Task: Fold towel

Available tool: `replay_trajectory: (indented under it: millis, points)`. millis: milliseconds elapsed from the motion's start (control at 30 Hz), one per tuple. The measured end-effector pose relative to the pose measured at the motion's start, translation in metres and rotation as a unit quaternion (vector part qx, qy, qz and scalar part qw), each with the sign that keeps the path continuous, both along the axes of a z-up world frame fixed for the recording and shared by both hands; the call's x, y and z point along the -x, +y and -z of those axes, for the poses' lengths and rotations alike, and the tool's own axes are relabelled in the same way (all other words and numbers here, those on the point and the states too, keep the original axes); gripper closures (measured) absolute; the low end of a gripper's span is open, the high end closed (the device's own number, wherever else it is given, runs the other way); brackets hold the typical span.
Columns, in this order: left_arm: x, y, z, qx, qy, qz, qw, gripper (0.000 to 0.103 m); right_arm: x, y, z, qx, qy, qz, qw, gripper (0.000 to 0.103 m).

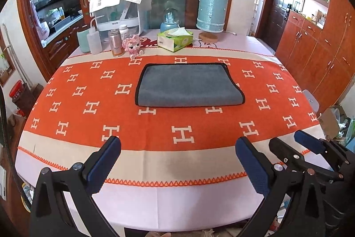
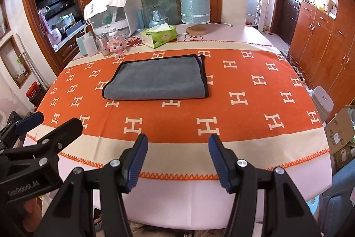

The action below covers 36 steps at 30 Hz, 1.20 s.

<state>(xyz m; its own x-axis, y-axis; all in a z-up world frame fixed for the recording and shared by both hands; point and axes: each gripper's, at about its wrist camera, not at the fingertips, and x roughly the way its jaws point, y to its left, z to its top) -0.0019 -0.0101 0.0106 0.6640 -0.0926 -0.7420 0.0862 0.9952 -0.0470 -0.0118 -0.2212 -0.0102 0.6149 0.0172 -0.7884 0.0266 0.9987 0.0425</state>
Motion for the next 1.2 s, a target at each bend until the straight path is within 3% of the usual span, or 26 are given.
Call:
replay_trajectory:
  millis: [1200]
  points:
    - [-0.002,0.007,0.007,-0.012,0.033,-0.009,0.9993,0.001,0.006,0.003,-0.022,0.015,-0.028,-0.001,0.999,0.046]
